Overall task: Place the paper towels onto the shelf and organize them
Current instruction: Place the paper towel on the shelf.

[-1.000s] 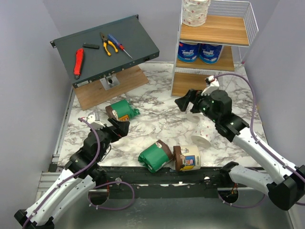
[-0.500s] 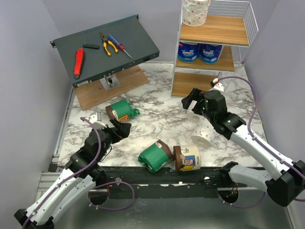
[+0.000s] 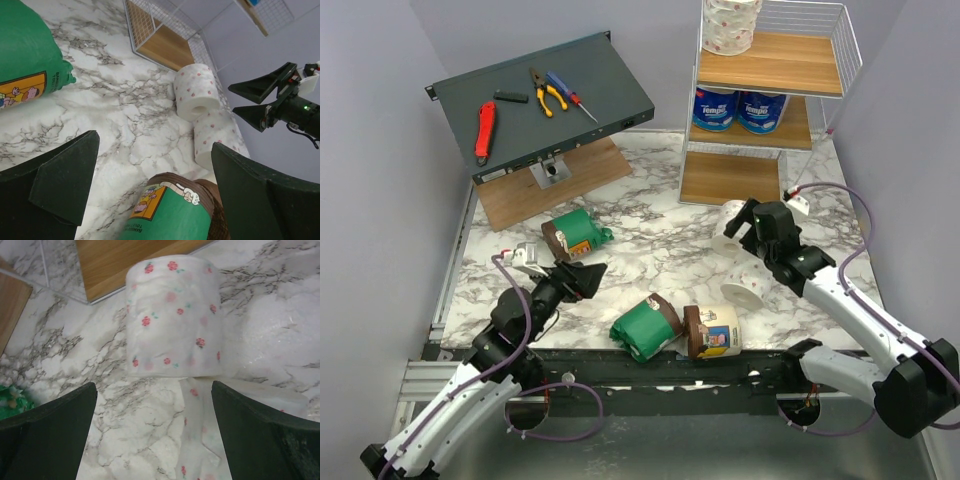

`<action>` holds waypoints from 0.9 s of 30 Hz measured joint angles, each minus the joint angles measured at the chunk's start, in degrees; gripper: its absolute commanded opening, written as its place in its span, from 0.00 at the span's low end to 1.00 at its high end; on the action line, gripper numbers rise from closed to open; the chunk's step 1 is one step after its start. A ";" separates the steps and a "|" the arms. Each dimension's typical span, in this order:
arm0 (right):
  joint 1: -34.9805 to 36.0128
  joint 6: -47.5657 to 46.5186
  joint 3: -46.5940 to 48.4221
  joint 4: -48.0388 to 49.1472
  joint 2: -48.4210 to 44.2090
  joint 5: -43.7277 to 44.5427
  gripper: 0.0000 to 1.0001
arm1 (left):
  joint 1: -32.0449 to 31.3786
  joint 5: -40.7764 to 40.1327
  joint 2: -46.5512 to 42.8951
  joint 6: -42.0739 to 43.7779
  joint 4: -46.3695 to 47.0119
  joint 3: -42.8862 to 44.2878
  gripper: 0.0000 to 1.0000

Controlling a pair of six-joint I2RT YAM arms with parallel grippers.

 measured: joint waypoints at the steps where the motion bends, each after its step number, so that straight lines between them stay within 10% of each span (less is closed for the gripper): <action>1: -0.79 0.50 -0.61 -0.04 -0.24 0.00 1.00 | 0.00 0.28 1.25 0.11 0.00 0.26 0.96; 13: -11.41 2.80 -2.58 4.02 -1.11 -2.89 1.00 | 0.00 -0.15 15.91 -1.25 -5.09 3.10 0.94; 27: -12.85 -0.28 -0.13 12.09 12.28 -7.32 1.00 | 0.02 -0.81 13.20 -1.25 -6.05 3.65 0.93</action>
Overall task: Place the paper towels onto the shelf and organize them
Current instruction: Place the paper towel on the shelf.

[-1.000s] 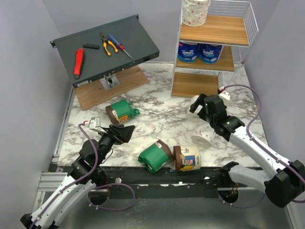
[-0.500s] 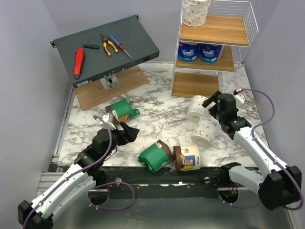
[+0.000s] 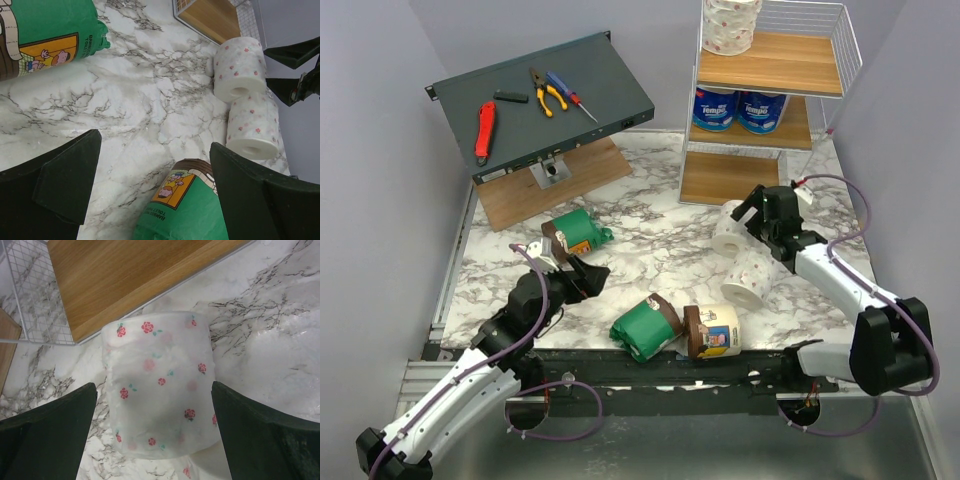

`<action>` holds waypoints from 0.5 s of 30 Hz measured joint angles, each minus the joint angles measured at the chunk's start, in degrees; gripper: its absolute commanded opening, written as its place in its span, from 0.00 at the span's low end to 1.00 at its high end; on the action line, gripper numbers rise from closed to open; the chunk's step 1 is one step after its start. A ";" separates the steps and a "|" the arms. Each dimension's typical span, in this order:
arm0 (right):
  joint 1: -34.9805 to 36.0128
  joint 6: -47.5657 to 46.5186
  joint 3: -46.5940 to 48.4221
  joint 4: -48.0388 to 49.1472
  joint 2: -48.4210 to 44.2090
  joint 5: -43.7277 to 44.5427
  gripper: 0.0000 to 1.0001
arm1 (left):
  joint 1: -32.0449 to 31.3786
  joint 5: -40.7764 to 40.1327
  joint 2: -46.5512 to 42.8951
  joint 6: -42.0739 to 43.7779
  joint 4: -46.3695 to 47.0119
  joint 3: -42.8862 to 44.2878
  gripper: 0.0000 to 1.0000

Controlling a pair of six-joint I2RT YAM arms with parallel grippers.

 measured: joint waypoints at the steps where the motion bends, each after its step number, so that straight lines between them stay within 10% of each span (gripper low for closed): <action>1: 0.00 -0.42 0.00 0.31 0.22 -0.28 1.00 | -0.02 -0.07 -0.15 0.00 0.00 0.00 0.93; 15: 1.88 -8.66 1.07 2.75 4.28 -7.67 0.99 | -0.02 -0.28 1.31 -0.02 0.07 0.00 0.92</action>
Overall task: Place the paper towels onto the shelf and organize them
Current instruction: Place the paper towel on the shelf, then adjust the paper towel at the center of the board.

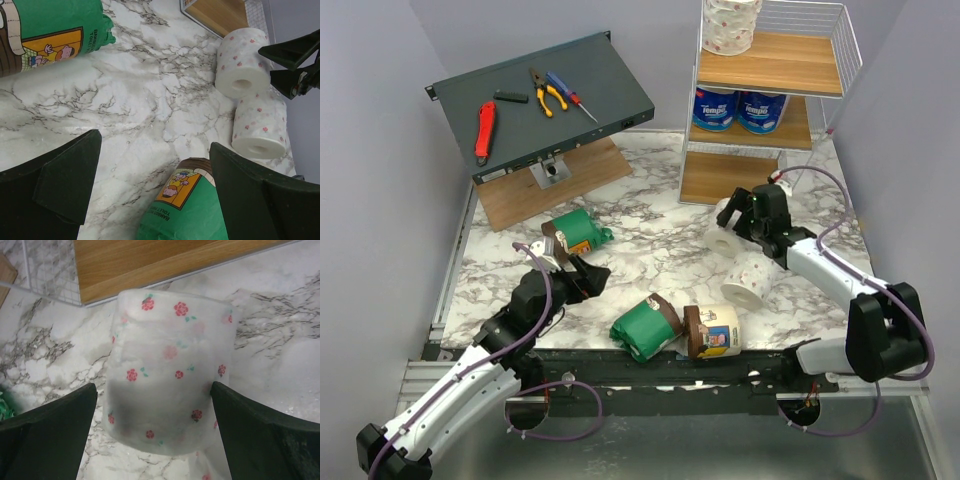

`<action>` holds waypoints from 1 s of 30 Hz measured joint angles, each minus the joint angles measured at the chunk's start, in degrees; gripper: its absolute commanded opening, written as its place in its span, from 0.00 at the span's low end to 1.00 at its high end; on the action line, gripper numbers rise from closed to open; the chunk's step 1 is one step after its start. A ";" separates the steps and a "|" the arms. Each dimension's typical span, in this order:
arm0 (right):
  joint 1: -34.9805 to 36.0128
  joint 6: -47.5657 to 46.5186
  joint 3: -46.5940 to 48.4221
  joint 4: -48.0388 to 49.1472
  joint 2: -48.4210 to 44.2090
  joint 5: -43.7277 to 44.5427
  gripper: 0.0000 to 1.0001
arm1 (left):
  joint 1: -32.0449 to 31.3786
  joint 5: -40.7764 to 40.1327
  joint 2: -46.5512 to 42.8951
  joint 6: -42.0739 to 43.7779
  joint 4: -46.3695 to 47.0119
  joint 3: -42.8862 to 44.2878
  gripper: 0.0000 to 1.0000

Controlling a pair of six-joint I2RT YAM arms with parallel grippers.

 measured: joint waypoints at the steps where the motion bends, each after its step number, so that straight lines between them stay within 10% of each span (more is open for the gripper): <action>1: 0.85 -0.42 0.15 0.00 0.15 -0.07 0.99 | 0.02 0.02 0.22 0.00 0.00 0.00 0.92; 30: 12.44 -1.68 1.55 2.34 -7.48 10.16 1.00 | 0.00 0.02 2.27 -0.02 0.11 0.00 0.91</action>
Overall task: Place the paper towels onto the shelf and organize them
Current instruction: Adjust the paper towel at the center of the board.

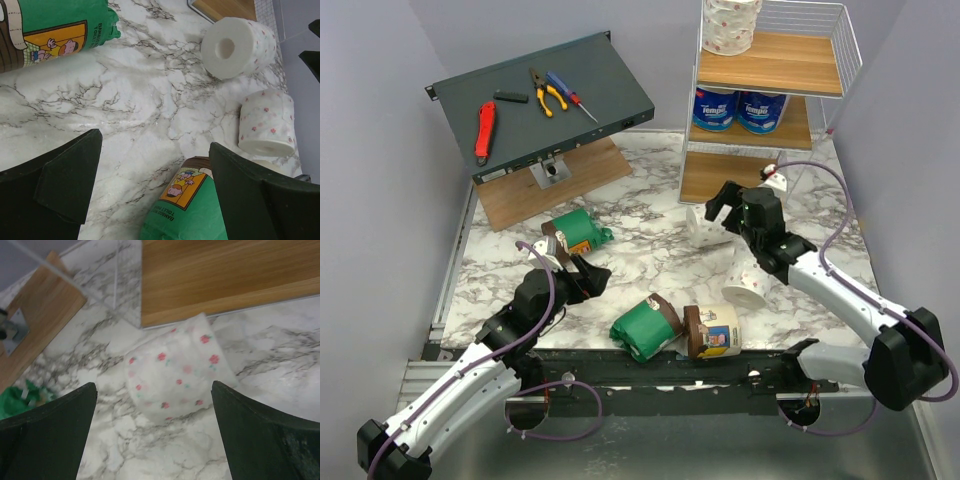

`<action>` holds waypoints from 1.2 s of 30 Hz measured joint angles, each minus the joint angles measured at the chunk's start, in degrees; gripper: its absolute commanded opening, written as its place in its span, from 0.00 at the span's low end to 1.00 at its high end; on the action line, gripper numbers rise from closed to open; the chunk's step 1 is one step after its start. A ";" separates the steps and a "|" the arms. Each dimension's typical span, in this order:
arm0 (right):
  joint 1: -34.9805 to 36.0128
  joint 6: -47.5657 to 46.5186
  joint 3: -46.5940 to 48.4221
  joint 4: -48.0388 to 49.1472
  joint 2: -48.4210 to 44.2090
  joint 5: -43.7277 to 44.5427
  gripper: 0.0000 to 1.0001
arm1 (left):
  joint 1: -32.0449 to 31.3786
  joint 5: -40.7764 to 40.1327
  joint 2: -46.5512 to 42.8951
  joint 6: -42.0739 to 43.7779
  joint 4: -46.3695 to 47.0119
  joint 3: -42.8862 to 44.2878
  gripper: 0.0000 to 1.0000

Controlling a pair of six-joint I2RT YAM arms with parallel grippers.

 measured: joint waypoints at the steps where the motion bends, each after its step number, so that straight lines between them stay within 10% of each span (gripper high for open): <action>1: -0.79 0.31 -0.46 0.63 -0.59 1.29 1.00 | 0.02 0.00 0.00 0.00 0.00 0.00 0.91; 11: -16.57 4.02 -7.19 8.04 1.14 -3.63 1.00 | 0.00 0.00 -0.50 0.04 0.09 0.00 0.91; 36: -8.81 3.41 -7.41 16.55 7.08 -19.65 0.95 | 0.00 0.00 -1.79 0.02 0.11 0.00 0.90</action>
